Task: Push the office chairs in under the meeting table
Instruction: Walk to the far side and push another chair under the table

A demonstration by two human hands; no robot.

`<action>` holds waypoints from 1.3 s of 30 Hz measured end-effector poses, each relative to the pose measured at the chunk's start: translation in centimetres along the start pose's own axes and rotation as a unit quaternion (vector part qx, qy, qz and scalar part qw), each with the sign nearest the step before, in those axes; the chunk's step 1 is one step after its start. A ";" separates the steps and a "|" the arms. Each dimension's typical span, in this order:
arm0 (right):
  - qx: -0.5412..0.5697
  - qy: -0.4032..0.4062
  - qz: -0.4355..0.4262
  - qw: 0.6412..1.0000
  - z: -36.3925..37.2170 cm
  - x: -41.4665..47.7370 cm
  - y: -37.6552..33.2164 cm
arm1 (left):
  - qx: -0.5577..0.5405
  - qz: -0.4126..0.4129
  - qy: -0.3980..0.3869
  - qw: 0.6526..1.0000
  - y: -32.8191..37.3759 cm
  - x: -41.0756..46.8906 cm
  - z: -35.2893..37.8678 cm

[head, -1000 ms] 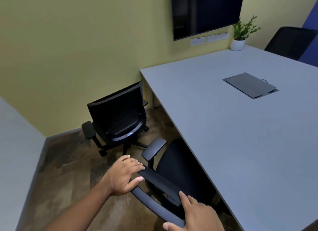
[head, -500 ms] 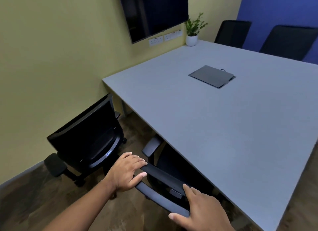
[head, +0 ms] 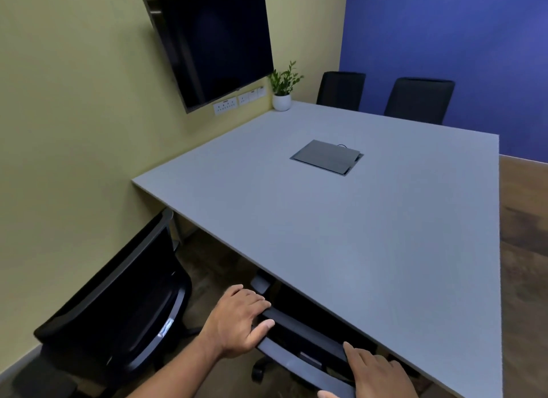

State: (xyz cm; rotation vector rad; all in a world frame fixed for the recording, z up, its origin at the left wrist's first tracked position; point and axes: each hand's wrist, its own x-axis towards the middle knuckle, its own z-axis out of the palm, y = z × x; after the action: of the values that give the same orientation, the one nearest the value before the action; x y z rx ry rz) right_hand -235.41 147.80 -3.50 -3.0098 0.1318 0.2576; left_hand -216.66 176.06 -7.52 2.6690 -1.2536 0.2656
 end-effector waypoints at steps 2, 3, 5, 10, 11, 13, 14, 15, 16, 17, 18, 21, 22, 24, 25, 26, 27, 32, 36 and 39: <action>0.022 0.042 0.000 0.999 1.5 -0.1 -0.3 | 0.000 0.002 -0.001 1.000 -0.5 0.4 0.0; 0.033 0.065 0.006 0.997 2.2 0.2 -0.4 | -0.001 0.004 -0.002 1.000 -0.8 0.6 0.0; 0.039 0.103 0.014 0.994 2.3 0.3 -0.8 | -0.005 0.009 -0.004 1.000 -1.3 0.9 0.2; 0.050 0.008 0.048 0.998 2.6 1.1 -0.8 | 0.000 0.016 -0.018 1.000 -2.2 2.3 0.3; 0.046 0.008 0.055 0.997 2.3 1.4 -0.8 | -0.002 0.018 -0.019 1.000 -2.3 2.6 0.3; 0.047 -0.018 0.052 0.997 0.4 1.5 -1.1 | -0.003 0.022 -0.022 1.000 -2.4 3.1 0.3; 0.048 -0.007 0.051 0.998 -0.8 1.5 -1.1 | -0.003 0.022 -0.024 0.999 -2.4 3.4 0.3; 0.051 0.023 0.060 0.997 -1.2 1.9 -1.1 | -0.003 0.022 -0.027 0.999 -2.4 3.7 0.3; 0.070 0.001 0.075 0.995 -1.8 1.8 -1.2 | -0.001 0.023 -0.031 0.999 -2.4 4.0 0.3; 0.072 -0.033 0.091 0.993 -2.6 1.7 -1.3 | 0.000 0.024 -0.035 0.999 -2.4 4.3 0.4; 0.072 -0.054 0.095 0.991 -3.3 1.7 -1.4 | 0.001 0.023 -0.038 0.999 -2.3 4.7 0.4; 0.075 -0.031 0.086 0.993 -3.0 1.7 -1.3 | 0.001 0.028 -0.047 0.999 -2.7 5.7 0.9; 0.073 -0.012 0.085 0.994 -2.6 1.7 -1.3 | 0.001 0.031 -0.047 0.998 -2.7 6.0 1.1; 0.070 0.010 0.081 0.994 -2.0 2.0 -1.0 | 0.005 0.034 -0.049 0.998 -3.0 6.8 1.3; 0.075 0.013 0.085 0.993 -1.8 2.1 -0.9 | 0.004 0.036 -0.054 0.998 -3.1 7.3 1.4; 0.081 0.018 0.084 0.993 -1.7 2.4 -0.8 | 0.007 0.033 -0.057 0.998 -3.3 7.5 1.2; 0.081 0.021 0.089 0.993 -1.6 2.6 -0.7 | 0.006 0.033 -0.062 0.998 -3.3 7.9 1.4; 0.075 0.051 0.107 0.990 -1.0 3.2 0.0 | 0.010 0.039 -0.064 0.997 -3.5 9.4 1.7; 0.080 0.050 0.109 0.990 -0.5 3.8 0.1 | 0.013 0.043 -0.075 0.996 -4.2 10.2 1.9; 0.075 0.043 0.107 0.991 -0.4 3.9 0.1 | 0.019 0.045 -0.074 0.996 -4.4 10.2 2.0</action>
State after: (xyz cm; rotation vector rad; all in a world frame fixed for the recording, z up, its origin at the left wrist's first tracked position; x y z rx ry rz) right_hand -231.51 147.33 -3.80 -2.8569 0.4609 0.1307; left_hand -206.70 170.78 -7.40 2.7119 -1.4281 0.1073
